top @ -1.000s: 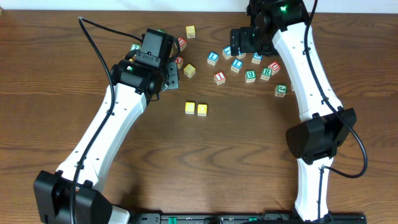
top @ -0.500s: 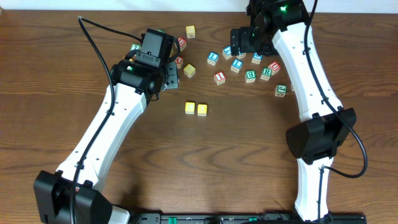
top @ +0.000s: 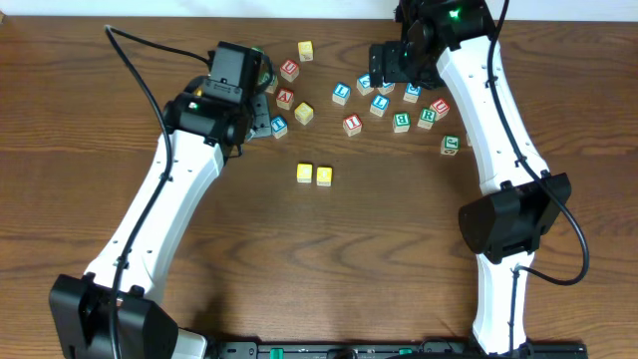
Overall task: Spell out CORL
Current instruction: 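Move the right gripper over the cluster and lower onto the green R block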
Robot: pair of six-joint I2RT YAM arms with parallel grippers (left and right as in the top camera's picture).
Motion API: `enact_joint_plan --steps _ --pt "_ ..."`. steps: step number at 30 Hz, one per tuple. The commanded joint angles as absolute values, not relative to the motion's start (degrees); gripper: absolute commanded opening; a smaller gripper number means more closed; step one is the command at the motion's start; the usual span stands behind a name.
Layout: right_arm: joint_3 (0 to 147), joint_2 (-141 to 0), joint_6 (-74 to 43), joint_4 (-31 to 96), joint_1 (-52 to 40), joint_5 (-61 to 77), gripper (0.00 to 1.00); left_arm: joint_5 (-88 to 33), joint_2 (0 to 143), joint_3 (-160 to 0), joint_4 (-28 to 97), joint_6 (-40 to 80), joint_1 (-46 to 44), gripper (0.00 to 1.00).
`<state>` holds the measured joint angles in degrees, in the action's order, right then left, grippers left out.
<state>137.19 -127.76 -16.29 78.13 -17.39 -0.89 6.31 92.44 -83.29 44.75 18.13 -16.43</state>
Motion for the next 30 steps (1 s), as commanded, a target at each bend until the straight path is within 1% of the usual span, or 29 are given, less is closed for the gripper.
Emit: enact_joint_plan --steps 1,10,13,17,22,24,28,30 --pt "137.0 -127.6 -17.2 77.9 -17.7 -1.2 0.96 7.2 91.6 -84.3 44.7 17.6 -15.7 0.44" --pt "137.0 -127.6 -18.3 77.8 -17.6 -1.6 0.95 7.1 93.1 -84.2 44.7 17.6 -15.8 0.44" --pt "137.0 -127.6 -18.6 77.8 -17.6 -1.8 0.93 7.1 93.7 -84.2 44.7 17.6 -15.8 0.44" --pt "136.3 -127.6 -24.9 78.8 -17.5 -7.1 0.92 7.1 94.1 -84.2 44.7 17.6 -15.8 0.44" --pt "133.4 -127.6 -27.8 78.4 -15.9 -7.4 0.92 7.1 94.1 -84.2 44.7 17.6 -15.7 0.44" --pt "131.9 -127.6 -28.3 78.0 -14.8 -7.1 0.91 7.1 94.1 -84.2 44.7 17.6 -15.8 0.44" --pt "128.4 -127.6 -28.6 76.5 -13.0 -6.5 0.82 7.1 94.1 -84.2 44.7 17.6 -15.8 0.44" --pt "126.7 -127.6 -28.9 75.5 -12.4 -6.5 0.81 7.1 94.1 -84.2 44.7 17.6 -15.8 0.44"
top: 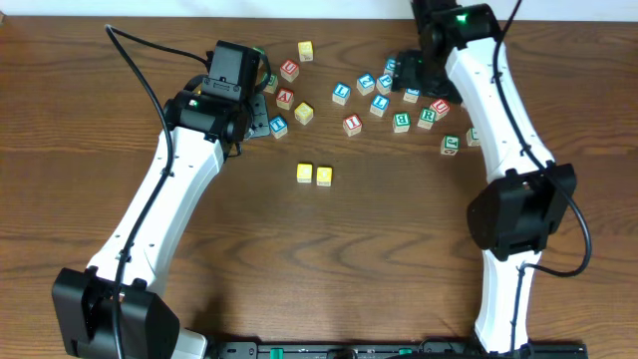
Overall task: Spell out CORL
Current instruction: 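Move the right gripper over the cluster and lower onto the green R block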
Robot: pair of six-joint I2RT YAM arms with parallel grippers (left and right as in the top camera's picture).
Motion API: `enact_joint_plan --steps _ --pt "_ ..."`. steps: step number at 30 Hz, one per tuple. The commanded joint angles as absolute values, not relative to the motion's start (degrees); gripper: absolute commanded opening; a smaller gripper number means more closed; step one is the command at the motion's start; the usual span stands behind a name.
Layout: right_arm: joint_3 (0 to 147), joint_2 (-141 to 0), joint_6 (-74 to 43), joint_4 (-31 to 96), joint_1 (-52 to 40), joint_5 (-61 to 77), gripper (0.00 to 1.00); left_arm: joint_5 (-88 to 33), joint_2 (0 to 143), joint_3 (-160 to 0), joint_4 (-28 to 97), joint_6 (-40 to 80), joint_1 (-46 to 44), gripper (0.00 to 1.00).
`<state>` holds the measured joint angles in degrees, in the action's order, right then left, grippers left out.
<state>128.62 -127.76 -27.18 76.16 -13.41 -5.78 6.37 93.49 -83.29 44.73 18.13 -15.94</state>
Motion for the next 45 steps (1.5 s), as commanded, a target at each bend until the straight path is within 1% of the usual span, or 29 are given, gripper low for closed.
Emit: enact_joint_plan --steps 1,6,10,31,40,45 --pt "125.5 -127.6 -28.9 74.5 -12.0 -6.5 0.81 7.1 94.1 -84.2 44.7 17.6 -15.8 0.44" --pt "120.6 -127.6 -28.9 69.8 -10.9 -5.4 0.81 7.1 94.1 -84.2 44.7 17.6 -15.8 0.44" --pt "119.1 -127.6 -28.9 68.5 -10.5 -5.5 0.8 7.1 94.1 -84.2 44.7 17.6 -15.8 0.44" --pt "118.7 -127.6 -28.7 66.0 -10.1 -7.2 0.79 7.1 94.1 -84.2 44.8 17.6 -15.8 0.44" --pt "117.3 -127.7 -28.7 63.5 -10.1 -7.4 0.68 7.1 94.1 -84.2 44.8 17.8 -15.8 0.44" --pt "115.0 -127.7 -28.8 61.2 -10.1 -7.4 0.65 7.1 94.1 -84.2 44.8 17.8 -15.8 0.44"
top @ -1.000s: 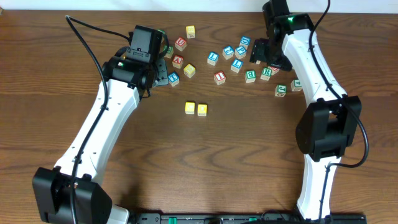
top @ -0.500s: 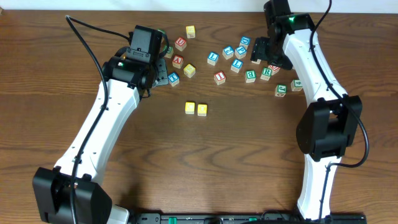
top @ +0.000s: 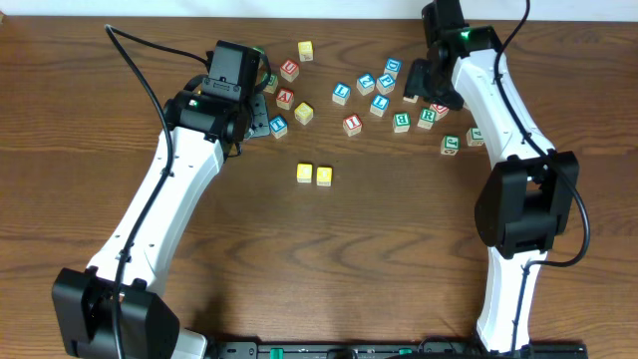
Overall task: Spell out CORL
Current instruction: 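Move the right gripper over the cluster and lower onto the green R block, then close the right gripper on the green R block and lift it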
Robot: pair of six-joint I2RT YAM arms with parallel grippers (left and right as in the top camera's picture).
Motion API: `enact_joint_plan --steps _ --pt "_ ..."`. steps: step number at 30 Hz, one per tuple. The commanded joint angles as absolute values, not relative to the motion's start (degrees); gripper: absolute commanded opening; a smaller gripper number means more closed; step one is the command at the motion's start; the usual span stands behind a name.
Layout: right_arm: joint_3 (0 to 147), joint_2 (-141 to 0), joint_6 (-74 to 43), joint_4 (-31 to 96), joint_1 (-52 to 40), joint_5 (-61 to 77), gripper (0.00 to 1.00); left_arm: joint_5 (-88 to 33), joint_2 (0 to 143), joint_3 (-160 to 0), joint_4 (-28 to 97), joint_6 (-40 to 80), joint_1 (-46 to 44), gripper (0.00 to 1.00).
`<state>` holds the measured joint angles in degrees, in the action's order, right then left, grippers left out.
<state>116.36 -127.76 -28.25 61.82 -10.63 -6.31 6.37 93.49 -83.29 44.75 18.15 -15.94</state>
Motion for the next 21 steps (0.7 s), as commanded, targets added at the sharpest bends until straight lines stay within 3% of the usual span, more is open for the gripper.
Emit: enact_joint_plan --steps 1,21 --pt "114.3 -127.7 -29.0 60.8 -10.1 -7.4 0.64 7.1 94.1 -84.2 44.8 17.8 -15.8 0.44" --pt "102.6 -127.7 -29.3 48.5 -9.0 -8.8 0.59 7.1 94.1 -84.2 44.8 17.8 -15.8 0.44"
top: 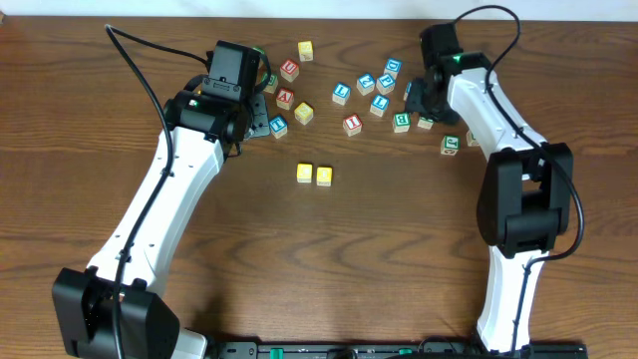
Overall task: Spell out CORL
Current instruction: 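Close the right gripper on the green R block and lift it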
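Two yellow blocks (305, 174) (324, 175) lie side by side mid-table. Letter blocks are scattered along the far side, among them a blue one (341, 93), a red one (352, 124) and a green-lettered one (401, 122). My right gripper (417, 100) hangs low over the right end of this scatter. Its wrist hides the fingers and the blocks beneath them. My left gripper (261, 108) sits at the left end of the scatter, between a red block (285, 98) and a blue block (278, 126). Its fingers look spread, with nothing between them.
More blocks lie about: a yellow one (305, 50) at the far edge, a red one (289, 70), a yellow one (303, 113), and a green one (451, 144) by the right arm. Both arms reach in from the near corners of the wooden table (329, 259).
My right gripper has moved a little nearer and to the left, and now covers the red-lettered blocks at the cluster's right end. The left arm and all visible blocks are unchanged.
My right gripper was first over the blue blocks at the far middle of the scatter. At each later moment it stood farther right, then came nearer, ending over the right-end blocks. The left arm and the two yellow blocks stayed put throughout.
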Robot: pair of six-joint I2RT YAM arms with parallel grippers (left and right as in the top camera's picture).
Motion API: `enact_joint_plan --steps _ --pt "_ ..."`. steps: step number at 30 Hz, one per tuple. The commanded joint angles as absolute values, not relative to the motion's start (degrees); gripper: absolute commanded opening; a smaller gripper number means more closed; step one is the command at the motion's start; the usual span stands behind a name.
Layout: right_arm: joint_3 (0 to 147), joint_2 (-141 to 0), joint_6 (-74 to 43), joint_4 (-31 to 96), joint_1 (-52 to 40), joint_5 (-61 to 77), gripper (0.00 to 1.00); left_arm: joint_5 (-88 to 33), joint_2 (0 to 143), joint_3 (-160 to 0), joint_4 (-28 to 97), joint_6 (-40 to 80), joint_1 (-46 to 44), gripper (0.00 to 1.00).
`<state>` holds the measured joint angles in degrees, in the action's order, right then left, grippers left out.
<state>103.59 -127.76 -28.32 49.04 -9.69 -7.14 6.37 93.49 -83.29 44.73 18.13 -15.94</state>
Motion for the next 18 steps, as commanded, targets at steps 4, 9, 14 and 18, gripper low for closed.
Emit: enact_joint_plan --steps 4,9,14,18 --pt "101.3 -127.7 -28.6 46.6 -8.5 -8.7 0.53 7.1 94.1 -84.2 44.7 17.8 -15.8 0.44" --pt "99.7 -127.7 -27.7 44.4 -8.4 -8.6 0.52 7.1 94.1 -84.2 44.7 17.8 -15.8 0.44" --pt "97.8 -127.7 -25.5 41.3 -8.4 -7.8 0.51 7.1 94.1 -84.2 44.7 17.8 -15.8 0.44" --pt "97.3 -127.7 -24.6 40.6 -8.4 -7.8 0.41 7.1 94.1 -84.2 44.7 17.8 -15.8 0.44"
